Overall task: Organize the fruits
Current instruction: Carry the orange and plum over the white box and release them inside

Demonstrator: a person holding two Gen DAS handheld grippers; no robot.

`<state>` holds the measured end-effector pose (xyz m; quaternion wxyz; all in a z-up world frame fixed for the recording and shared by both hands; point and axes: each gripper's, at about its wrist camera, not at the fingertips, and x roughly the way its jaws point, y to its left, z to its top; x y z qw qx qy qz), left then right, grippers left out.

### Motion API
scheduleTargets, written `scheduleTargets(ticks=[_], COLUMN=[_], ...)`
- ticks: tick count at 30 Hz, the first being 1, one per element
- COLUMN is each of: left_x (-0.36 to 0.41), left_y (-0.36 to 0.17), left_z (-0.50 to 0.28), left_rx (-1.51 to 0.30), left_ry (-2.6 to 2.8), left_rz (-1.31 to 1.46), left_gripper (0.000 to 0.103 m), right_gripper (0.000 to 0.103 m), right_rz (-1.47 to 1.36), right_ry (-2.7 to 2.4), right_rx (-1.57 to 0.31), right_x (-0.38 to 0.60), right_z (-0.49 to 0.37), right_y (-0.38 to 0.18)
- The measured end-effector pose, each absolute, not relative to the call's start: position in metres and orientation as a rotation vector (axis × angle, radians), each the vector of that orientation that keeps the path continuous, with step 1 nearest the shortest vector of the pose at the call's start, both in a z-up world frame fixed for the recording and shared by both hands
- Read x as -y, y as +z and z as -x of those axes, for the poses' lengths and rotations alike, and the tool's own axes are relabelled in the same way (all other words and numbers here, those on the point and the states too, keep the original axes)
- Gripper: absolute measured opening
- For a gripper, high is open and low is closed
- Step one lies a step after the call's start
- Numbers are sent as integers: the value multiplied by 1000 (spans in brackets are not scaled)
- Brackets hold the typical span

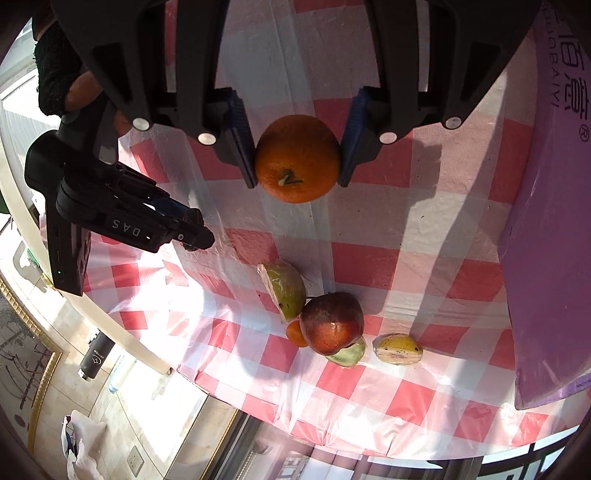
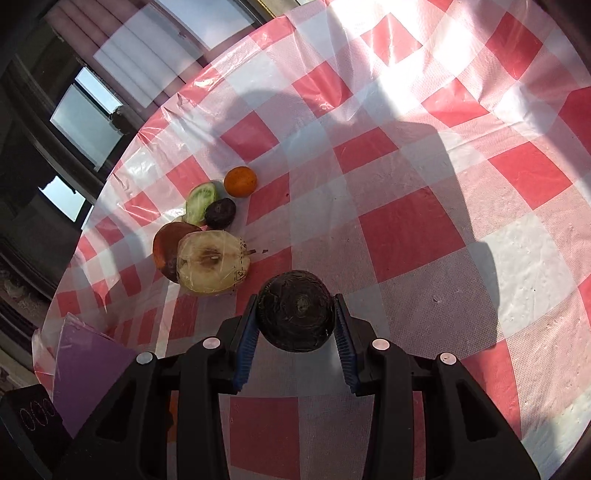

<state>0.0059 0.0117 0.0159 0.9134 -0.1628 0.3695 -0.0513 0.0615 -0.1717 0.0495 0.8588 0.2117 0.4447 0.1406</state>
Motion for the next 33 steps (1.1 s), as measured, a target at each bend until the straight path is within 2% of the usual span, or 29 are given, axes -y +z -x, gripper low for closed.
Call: scheduleTargets(ticks=[8, 20, 33], left_x=[-24, -21, -18], left_y=[18, 24, 92], left_z=[61, 122, 188], left_rx=[-724, -701, -452], left_ry=[-86, -104, -14], left_rz=[350, 317, 156], left_gripper=[43, 43, 43], right_gripper=[38, 38, 38], right_rz=[-412, -326, -381], right_ry=[425, 521, 565], right_rx=[-804, -822, -712], right_x=[157, 132, 129], right_z=[33, 91, 116], right_y=[70, 74, 87])
